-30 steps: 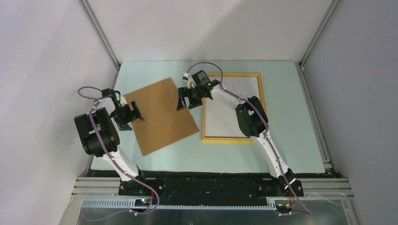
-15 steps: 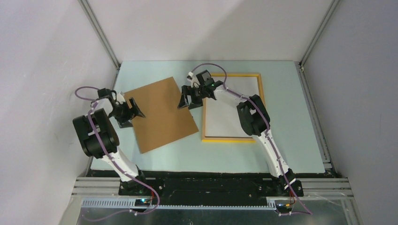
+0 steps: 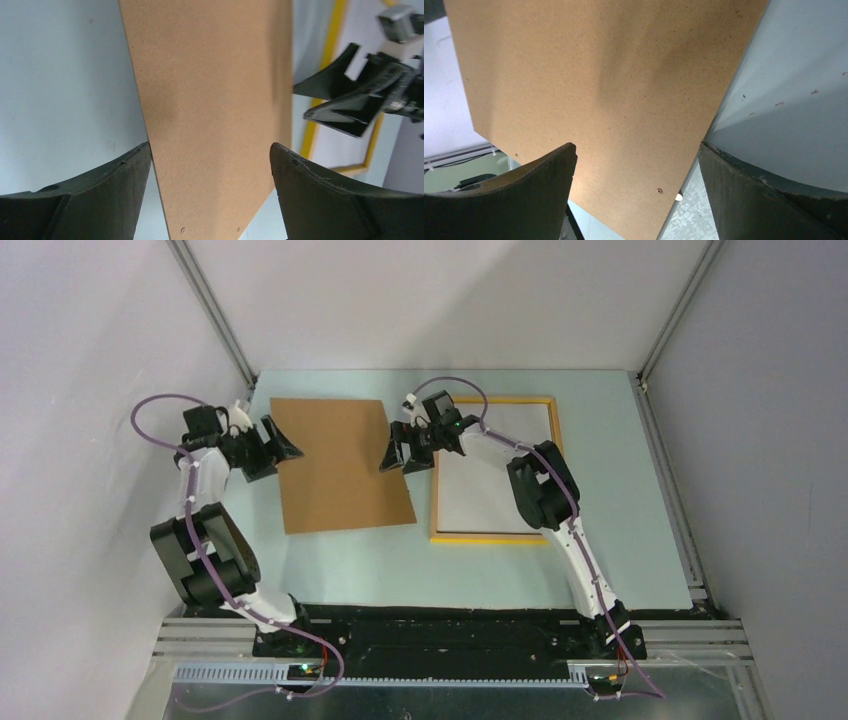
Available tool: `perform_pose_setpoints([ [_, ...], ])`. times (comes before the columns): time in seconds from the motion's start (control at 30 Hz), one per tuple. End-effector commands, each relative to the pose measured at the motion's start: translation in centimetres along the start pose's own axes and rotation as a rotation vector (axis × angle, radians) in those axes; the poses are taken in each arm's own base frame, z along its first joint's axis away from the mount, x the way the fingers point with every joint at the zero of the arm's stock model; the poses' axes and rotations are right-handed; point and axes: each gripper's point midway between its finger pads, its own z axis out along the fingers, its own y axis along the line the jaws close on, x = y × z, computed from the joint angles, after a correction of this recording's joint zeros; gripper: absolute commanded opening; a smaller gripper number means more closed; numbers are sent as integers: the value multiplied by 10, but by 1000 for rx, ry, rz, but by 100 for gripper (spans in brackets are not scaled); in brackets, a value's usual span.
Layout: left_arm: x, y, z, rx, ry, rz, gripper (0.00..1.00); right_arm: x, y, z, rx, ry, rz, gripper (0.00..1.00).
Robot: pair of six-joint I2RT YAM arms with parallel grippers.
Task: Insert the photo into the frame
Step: Turn over the photo frame item at the center of the board.
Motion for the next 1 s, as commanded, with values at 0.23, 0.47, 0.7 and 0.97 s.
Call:
perform_pose_setpoints([
  [0.23, -13, -131, -48, 433, -40, 190, 89, 28, 38, -4, -256, 86, 41, 96],
  [0.47, -11, -167, -55, 476, -36, 251, 90, 32, 32, -10, -318, 96, 49, 96],
  [0.7, -12, -181, -52, 434, -44, 266, 89, 27, 22, -19, -337, 67, 40, 97],
  [0.97, -24, -178, -51, 225, -105, 341, 52, 17, 20, -34, -318, 33, 32, 98],
])
